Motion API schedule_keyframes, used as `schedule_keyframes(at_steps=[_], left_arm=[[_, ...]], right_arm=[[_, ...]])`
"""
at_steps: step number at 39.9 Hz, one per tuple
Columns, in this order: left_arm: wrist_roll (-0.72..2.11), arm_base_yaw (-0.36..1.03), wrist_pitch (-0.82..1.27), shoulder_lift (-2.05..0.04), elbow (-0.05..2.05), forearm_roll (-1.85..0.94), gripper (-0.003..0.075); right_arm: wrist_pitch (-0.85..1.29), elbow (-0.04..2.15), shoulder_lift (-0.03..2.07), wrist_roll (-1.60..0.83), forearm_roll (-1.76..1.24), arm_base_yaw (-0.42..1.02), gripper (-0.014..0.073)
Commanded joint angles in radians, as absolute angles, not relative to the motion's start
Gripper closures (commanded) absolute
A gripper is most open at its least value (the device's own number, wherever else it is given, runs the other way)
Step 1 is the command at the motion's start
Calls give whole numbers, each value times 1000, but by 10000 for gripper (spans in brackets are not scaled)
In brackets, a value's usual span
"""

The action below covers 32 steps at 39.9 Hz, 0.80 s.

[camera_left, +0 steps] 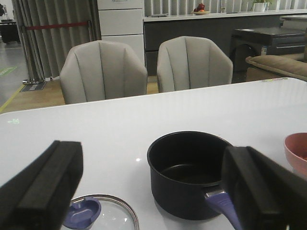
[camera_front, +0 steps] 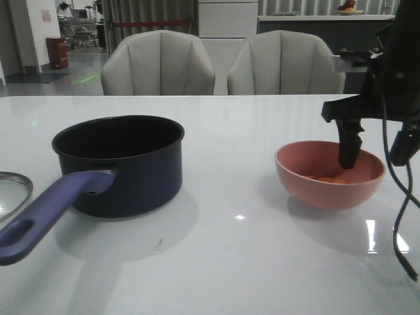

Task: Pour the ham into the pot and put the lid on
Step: 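Lower the right gripper to the pink bowl rim and grasp it, then lift the pink bowl and carry it over the saucepan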

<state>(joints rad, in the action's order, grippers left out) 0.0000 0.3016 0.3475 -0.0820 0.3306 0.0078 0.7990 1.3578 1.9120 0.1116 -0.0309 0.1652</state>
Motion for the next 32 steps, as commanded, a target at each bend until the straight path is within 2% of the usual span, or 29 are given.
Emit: schedule_keyframes(at_steps=[1,4,9,11,13,18,24,32], left_arm=[[0,310,268,-92,356,6,103],[0,310,268,-92,356,6,103],[0,310,268,-92,356,6,103],[0,310,268,-92,356,6,103],[0,310,268,-92,356,6,103],[0,310,268,-92,356,6,103],[0,310,268,-92,356,6,103],[0,310,268,-92,356,6,103]], right_arm=[[809,1429,1912,111,-46,164,63],[829,1452,1937,111,-62,164,160],[828,1465,1952,111,-74,164,414],[824,1465,1952,111,-74,164,477],[820,1465,1952,110,-72,164,452],[798,1467,1951,101,-62,164,461],[886,1547,1937,83,-62,167,461],[902,1676,1863,42,-60,255,461]])
